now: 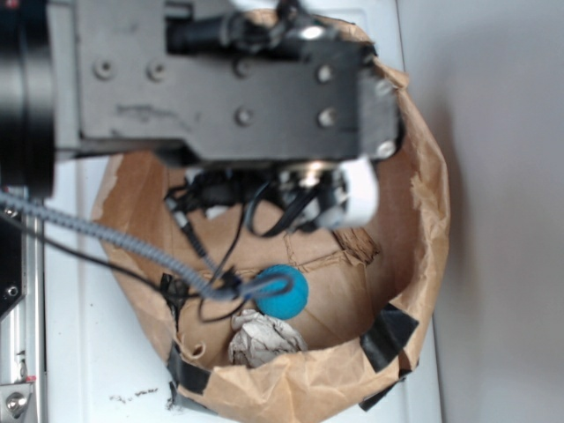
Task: Grab the white paper.
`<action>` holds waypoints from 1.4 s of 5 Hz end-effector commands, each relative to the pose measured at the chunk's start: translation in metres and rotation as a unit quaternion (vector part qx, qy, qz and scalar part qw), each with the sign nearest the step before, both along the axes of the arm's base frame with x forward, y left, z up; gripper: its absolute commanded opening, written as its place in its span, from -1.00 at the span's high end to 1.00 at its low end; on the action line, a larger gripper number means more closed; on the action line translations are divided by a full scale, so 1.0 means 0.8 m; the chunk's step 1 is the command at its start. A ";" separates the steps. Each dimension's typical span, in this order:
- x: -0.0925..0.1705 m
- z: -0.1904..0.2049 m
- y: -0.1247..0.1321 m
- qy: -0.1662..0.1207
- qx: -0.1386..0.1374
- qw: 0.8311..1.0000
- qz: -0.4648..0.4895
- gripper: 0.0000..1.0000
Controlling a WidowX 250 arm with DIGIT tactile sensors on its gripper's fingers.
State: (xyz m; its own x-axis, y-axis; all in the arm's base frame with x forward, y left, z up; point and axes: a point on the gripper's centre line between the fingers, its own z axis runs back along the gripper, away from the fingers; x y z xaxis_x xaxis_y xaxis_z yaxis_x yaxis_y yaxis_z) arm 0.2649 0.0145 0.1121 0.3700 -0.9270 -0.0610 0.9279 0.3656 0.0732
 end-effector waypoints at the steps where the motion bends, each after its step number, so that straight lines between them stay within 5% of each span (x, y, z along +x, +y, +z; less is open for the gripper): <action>1: -0.002 0.019 -0.068 -0.026 -0.060 0.994 -0.086 -1.00; 4: -0.002 0.019 -0.068 -0.026 -0.060 0.994 -0.086 -1.00; 6: 0.054 0.018 -0.023 -0.010 -0.098 0.985 -0.142 -1.00; 7: 0.059 -0.003 -0.028 0.004 -0.087 0.982 -0.168 -1.00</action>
State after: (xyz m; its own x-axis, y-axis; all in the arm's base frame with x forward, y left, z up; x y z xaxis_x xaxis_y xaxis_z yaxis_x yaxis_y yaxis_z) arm 0.3072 0.0037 0.0907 0.0663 -0.9923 0.1047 0.9975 0.0635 -0.0297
